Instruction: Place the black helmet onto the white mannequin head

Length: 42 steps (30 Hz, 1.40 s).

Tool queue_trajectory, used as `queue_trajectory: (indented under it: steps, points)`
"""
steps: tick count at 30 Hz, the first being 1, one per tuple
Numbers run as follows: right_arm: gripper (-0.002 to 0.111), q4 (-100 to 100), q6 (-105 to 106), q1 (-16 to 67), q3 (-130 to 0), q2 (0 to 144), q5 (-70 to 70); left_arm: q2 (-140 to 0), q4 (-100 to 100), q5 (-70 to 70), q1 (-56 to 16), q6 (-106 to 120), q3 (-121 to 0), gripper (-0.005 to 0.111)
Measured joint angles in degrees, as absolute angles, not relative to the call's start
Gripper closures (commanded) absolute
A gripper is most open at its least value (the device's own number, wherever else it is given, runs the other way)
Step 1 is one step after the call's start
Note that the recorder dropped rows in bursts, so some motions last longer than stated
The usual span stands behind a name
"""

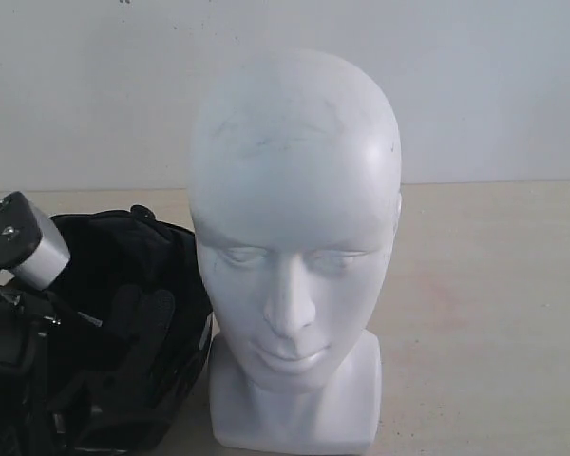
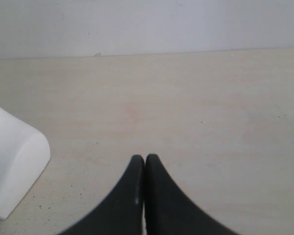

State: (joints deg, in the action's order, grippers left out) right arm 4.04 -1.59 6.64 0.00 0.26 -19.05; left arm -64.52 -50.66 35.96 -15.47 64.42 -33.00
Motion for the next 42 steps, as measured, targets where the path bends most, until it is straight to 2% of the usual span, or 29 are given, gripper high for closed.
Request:
queue_trajectory:
  steps: [12, 34, 36, 40, 42]
  points:
    - [0.109, 4.04, -1.59, 6.64, 0.01, 0.26, -19.05, -72.93, -36.77, 25.14, -20.69, 54.39, -34.89, 0.03]
    - [0.109, 4.04, -1.59, 6.64, 0.01, 0.26, -19.05, -88.98, -36.38, 21.72, -21.1, 53.56, -40.57, 0.031]
    - [0.109, 4.04, -1.59, 6.64, 0.01, 0.26, -19.05, -89.46, -36.38, 20.9, -21.1, 53.56, -40.57, 0.033]
    - [0.109, 4.04, -1.59, 6.64, 0.01, 0.26, -19.05, -90.0, -36.38, 19.35, -21.1, 53.56, -40.57, 0.046]
    - [0.109, 4.04, -1.59, 6.64, 0.01, 0.26, -19.05, -90.14, -36.38, 18.83, -21.1, 53.56, -40.65, 0.048]
